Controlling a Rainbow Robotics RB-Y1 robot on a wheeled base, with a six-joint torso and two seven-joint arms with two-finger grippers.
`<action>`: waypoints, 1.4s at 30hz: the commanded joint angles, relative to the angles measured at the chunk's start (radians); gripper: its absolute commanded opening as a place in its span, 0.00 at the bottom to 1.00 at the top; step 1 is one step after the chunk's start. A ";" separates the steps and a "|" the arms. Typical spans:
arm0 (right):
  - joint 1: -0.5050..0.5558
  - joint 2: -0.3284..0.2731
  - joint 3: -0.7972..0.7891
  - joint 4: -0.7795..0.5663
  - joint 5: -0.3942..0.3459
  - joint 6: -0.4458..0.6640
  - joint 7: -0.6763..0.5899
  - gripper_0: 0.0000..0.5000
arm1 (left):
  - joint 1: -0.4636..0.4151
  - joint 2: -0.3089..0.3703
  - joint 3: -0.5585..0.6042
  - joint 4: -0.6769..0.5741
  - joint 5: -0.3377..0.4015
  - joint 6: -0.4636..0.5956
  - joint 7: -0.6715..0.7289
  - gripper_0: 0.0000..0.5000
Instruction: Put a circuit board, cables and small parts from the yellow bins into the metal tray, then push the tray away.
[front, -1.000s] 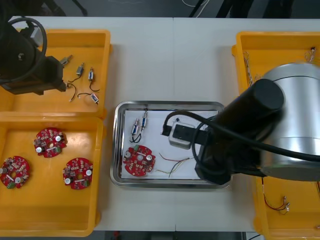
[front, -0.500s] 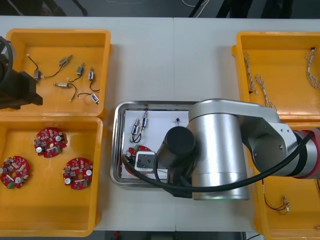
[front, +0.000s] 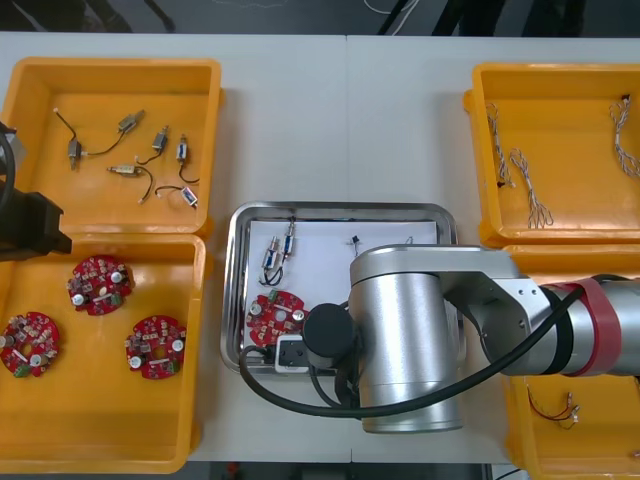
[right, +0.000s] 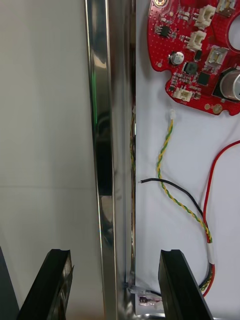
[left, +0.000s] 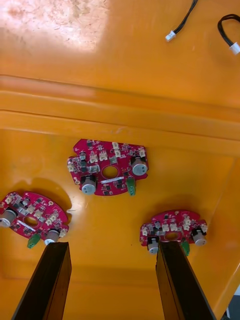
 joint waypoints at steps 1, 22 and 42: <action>-0.026 0.049 0.027 0.000 0.022 -0.007 0.021 1.00 | 0.056 0.013 0.062 -0.050 -0.030 0.006 -0.123 1.00; 0.006 0.086 0.134 0.040 0.161 -0.063 0.027 1.00 | 0.130 -0.053 0.084 -0.096 -0.098 0.006 -0.198 1.00; 0.052 0.112 0.153 0.130 0.221 -0.109 0.034 1.00 | 0.122 -0.053 0.143 -0.095 -0.038 -0.031 -0.192 1.00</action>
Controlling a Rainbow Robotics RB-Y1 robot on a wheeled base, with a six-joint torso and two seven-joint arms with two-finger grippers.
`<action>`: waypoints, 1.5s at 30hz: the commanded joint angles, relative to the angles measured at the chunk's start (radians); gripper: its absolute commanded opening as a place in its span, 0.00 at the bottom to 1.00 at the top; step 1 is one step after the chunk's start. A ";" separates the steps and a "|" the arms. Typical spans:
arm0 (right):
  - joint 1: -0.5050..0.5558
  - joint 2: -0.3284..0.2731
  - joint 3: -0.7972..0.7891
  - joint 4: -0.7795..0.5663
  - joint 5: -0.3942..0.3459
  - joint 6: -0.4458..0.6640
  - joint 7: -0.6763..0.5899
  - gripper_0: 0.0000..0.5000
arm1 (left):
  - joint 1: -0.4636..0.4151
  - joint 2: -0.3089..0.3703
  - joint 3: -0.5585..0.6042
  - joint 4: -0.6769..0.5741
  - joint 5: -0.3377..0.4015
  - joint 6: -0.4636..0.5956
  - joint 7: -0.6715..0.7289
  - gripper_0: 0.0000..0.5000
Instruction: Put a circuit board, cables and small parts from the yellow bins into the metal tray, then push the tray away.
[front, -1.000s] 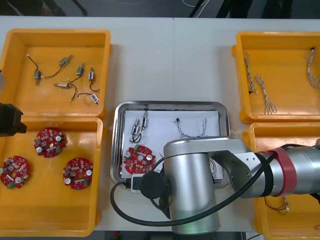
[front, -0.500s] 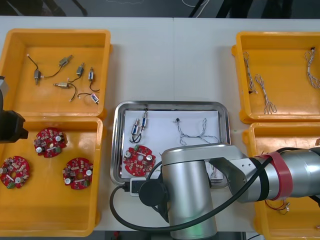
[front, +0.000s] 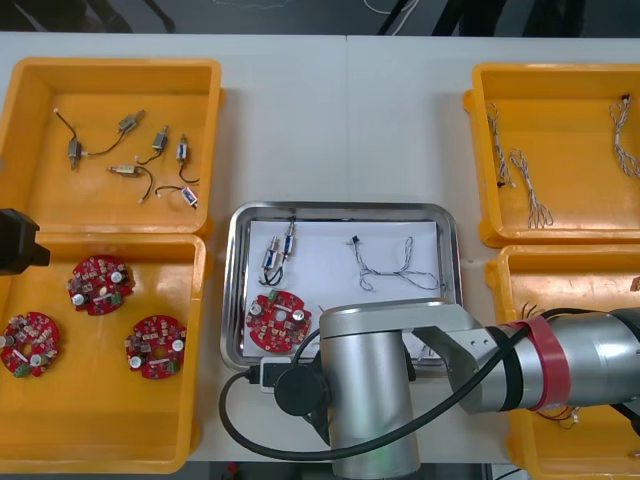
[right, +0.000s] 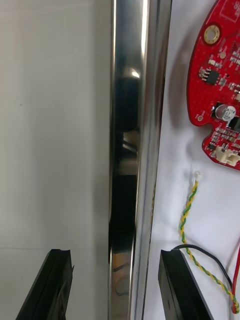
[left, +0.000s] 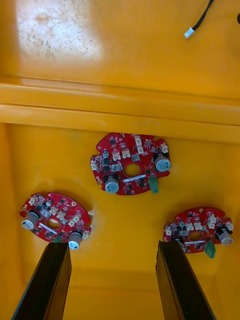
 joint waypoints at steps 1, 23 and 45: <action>0.011 0.023 0.016 0.009 0.007 -0.016 0.035 1.00 | 0.012 -0.012 0.032 -0.029 0.014 -0.013 -0.061 1.00; 0.011 0.023 0.015 0.010 0.000 -0.024 0.032 1.00 | 0.010 -0.010 0.040 -0.029 0.025 -0.024 -0.057 1.00; 0.010 0.019 0.016 -0.017 0.024 -0.024 0.036 0.00 | 0.010 -0.010 0.040 -0.029 0.025 -0.024 -0.057 1.00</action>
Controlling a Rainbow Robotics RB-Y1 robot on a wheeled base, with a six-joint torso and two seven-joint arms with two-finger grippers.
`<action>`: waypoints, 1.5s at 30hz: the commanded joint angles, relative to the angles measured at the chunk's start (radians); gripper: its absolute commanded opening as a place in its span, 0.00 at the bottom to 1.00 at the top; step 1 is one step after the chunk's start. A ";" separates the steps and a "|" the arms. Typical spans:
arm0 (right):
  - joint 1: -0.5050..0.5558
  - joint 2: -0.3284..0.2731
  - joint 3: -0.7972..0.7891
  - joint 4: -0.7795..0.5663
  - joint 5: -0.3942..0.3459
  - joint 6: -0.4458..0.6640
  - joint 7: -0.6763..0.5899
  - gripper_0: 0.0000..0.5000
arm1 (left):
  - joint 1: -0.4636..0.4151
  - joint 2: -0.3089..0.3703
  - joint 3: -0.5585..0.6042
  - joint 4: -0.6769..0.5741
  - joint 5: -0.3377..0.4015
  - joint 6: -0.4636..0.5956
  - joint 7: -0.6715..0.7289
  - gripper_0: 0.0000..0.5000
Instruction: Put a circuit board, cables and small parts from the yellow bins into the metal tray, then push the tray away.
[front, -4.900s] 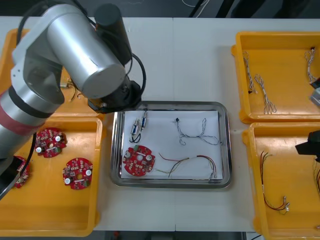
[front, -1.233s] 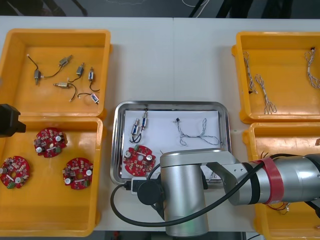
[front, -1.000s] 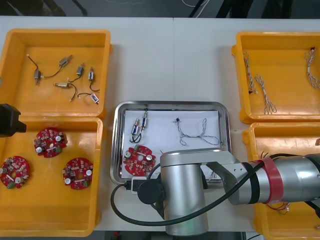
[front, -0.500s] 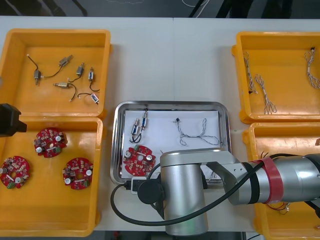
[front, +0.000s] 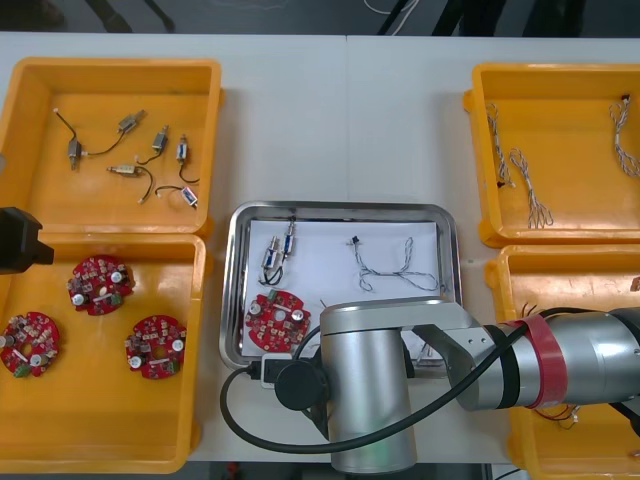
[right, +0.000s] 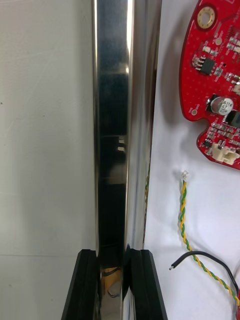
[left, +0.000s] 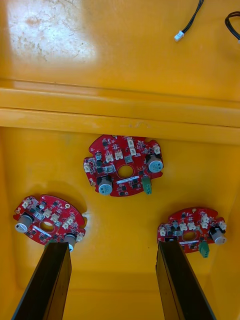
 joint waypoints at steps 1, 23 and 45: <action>0.009 0.014 0.016 -0.039 0.020 -0.011 0.036 0.00 | 0.010 -0.010 0.038 -0.029 0.007 -0.011 -0.057 1.00; -0.142 -0.085 0.016 -0.036 -0.072 -0.085 0.066 0.00 | 0.010 -0.010 0.038 -0.029 0.007 -0.011 -0.057 1.00; -0.304 -0.071 -0.033 0.220 -0.337 -0.181 0.145 0.00 | 0.010 -0.010 0.038 -0.029 0.007 -0.011 -0.057 1.00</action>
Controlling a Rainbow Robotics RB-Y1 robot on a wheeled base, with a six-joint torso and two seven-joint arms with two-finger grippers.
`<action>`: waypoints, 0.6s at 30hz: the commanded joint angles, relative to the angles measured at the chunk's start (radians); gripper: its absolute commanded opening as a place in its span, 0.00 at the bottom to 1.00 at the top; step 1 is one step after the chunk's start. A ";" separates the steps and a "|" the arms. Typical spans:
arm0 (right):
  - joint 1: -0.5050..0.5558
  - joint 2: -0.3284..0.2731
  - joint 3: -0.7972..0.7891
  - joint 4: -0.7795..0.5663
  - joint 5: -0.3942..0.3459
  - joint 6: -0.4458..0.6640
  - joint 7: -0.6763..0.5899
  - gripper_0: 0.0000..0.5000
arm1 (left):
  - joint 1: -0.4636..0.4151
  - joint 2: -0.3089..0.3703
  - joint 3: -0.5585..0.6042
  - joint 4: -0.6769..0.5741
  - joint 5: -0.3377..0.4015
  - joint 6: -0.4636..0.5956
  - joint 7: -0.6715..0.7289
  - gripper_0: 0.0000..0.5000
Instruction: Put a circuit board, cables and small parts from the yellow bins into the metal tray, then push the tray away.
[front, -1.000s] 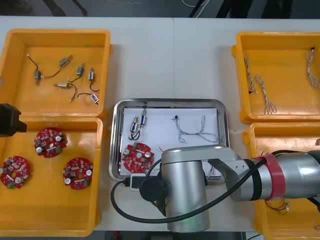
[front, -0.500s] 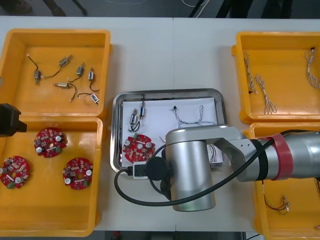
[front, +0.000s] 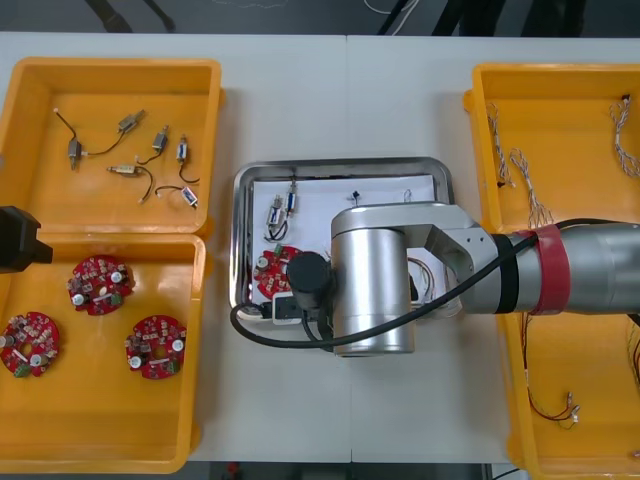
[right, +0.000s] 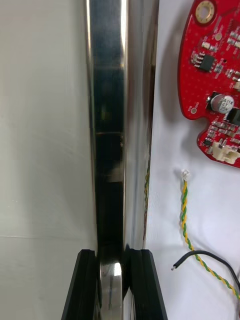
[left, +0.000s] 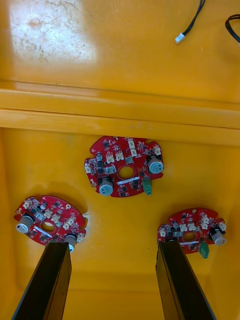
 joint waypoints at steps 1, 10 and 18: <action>-0.060 0.005 -0.036 0.050 -0.059 -0.019 0.045 0.00 | 0.010 -0.010 0.033 -0.028 0.007 -0.010 -0.057 1.00; -0.114 0.012 -0.035 0.136 -0.134 -0.054 0.093 0.00 | 0.010 -0.010 0.033 -0.028 0.007 -0.010 -0.057 1.00; -0.143 0.012 -0.035 0.162 -0.157 -0.076 0.131 0.00 | 0.010 -0.010 0.033 -0.028 0.007 -0.010 -0.057 1.00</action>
